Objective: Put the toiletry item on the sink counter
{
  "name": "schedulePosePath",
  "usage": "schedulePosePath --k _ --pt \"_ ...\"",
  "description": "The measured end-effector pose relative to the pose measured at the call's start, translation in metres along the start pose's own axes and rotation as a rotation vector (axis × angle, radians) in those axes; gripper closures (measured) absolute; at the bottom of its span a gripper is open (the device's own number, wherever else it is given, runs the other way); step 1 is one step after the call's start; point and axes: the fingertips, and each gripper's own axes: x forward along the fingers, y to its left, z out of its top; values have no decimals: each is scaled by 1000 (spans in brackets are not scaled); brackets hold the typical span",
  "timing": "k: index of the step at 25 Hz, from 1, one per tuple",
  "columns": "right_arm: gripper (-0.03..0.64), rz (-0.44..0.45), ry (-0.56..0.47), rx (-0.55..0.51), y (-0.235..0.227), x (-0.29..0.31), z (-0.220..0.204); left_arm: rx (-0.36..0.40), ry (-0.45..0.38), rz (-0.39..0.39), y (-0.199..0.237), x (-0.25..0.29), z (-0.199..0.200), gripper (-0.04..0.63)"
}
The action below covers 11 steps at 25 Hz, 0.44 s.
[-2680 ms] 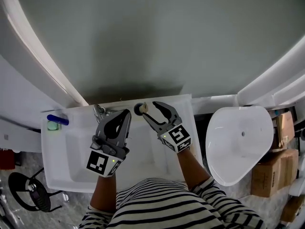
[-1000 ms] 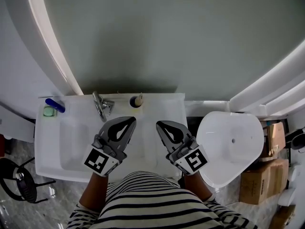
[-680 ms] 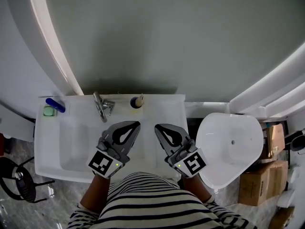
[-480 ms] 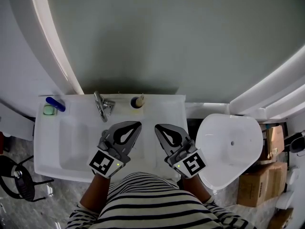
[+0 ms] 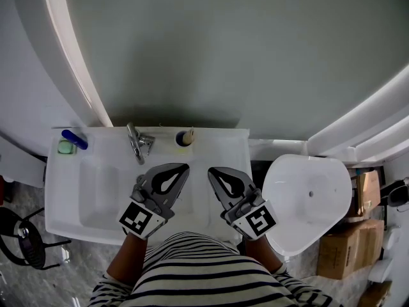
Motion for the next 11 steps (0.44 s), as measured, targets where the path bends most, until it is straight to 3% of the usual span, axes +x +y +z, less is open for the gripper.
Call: schedulePosePath --k 11 --pt "611 0 5 -4 1 -2 -1 -1 3 -2 -1 -1 -1 589"
